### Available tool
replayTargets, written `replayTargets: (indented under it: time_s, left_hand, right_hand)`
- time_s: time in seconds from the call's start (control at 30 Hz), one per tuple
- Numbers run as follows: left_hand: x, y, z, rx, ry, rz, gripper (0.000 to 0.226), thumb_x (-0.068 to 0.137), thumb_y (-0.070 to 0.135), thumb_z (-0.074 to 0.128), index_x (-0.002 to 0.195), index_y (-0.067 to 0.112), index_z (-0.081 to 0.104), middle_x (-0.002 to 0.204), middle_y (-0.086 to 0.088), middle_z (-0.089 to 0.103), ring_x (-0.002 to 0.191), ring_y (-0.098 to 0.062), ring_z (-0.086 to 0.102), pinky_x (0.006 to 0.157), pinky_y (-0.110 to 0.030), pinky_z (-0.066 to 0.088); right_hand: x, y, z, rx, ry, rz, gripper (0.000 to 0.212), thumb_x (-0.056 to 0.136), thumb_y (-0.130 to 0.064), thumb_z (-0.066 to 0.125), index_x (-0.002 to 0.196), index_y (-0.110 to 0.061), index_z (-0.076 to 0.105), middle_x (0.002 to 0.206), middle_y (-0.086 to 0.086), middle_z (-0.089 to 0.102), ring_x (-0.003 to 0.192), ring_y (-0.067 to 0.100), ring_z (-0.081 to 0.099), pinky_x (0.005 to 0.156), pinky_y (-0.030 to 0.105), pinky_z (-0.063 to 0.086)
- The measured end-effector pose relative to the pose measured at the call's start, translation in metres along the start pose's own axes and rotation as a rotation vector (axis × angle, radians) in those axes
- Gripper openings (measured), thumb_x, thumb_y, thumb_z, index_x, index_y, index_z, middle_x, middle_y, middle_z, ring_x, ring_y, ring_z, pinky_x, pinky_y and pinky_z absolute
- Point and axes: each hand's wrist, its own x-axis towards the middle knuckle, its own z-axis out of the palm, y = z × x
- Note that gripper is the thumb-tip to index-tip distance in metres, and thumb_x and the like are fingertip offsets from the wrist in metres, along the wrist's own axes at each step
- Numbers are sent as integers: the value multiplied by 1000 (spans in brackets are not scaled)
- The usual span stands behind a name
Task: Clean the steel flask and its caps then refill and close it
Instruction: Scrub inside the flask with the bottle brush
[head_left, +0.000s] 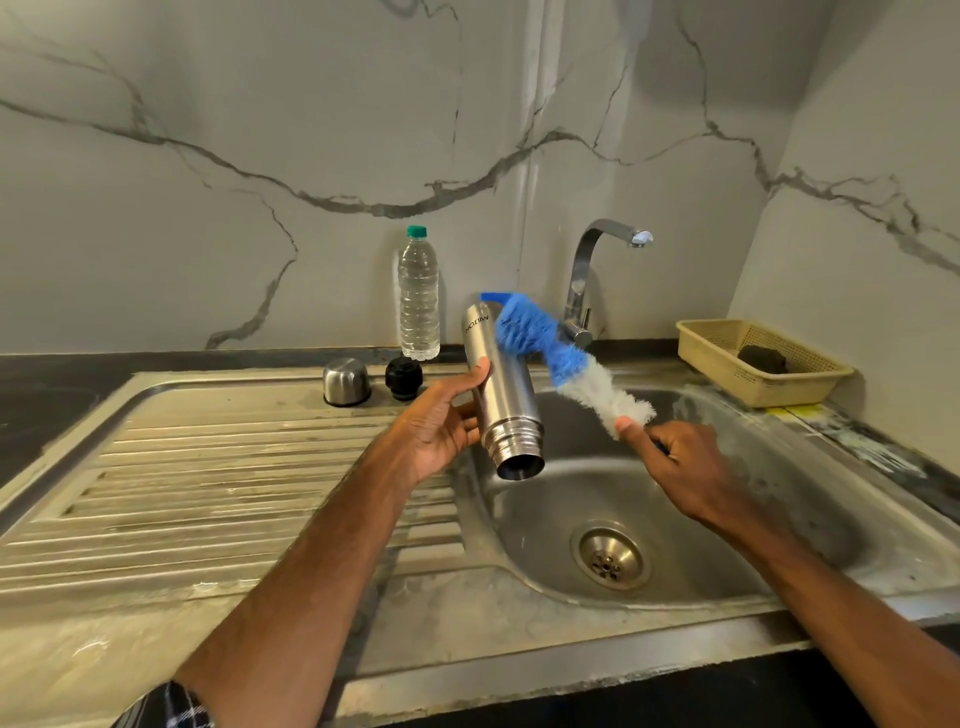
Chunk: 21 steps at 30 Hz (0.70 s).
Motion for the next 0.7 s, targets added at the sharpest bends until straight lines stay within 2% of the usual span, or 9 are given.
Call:
replayTargets:
  time_s: [0.13, 0.27, 0.4, 0.5, 0.6, 0.7]
  left_hand:
    - [0, -2, 1, 26, 1, -23, 61, 86, 29, 78, 136, 2, 55, 109, -15, 71, 87, -25, 73, 73, -35, 61]
    - [-1, -2, 4, 10, 39, -13, 57, 89, 23, 73, 137, 1, 52, 105, -15, 70, 79, -24, 72, 63, -32, 60]
    - [-2, 1, 3, 2, 56, -3, 62, 84, 28, 78, 134, 2, 54, 100, -13, 71, 78, -24, 73, 64, -33, 61]
    - [-2, 2, 2, -16, 62, -7, 54, 89, 25, 74, 132, 0, 55, 93, -11, 72, 73, -22, 73, 59, -32, 59]
    - [-3, 3, 2, 35, 77, -11, 51, 89, 29, 74, 128, 3, 57, 94, -9, 70, 74, -21, 71, 56, -30, 58]
    - [-4, 2, 3, 24, 87, -23, 41, 91, 28, 72, 122, 4, 59, 90, -8, 70, 74, -20, 69, 54, -29, 58]
  right_hand:
    - [0, -1, 1, 3, -2, 10, 61, 96, -55, 46, 48, -17, 47, 42, -7, 37, 37, 8, 32, 42, 21, 30]
    - [-4, 0, -1, -1, -50, -53, 58, 97, -48, 50, 47, -20, 48, 39, -8, 36, 36, 8, 33, 41, 20, 28]
    - [-3, 0, -2, 21, -8, -2, 58, 94, -56, 46, 47, -21, 47, 39, -8, 38, 36, 8, 33, 41, 20, 29]
    - [-5, 2, -1, -8, -38, -79, 57, 95, -51, 49, 46, -23, 45, 38, -9, 36, 35, 8, 33, 42, 21, 27]
    - [-4, 1, -2, 4, -4, -36, 57, 95, -53, 47, 47, -22, 47, 39, -7, 38, 36, 8, 35, 43, 26, 30]
    - [-5, 2, -2, -11, -38, -96, 63, 98, -56, 49, 48, -19, 50, 39, -8, 41, 35, 8, 37, 42, 18, 28]
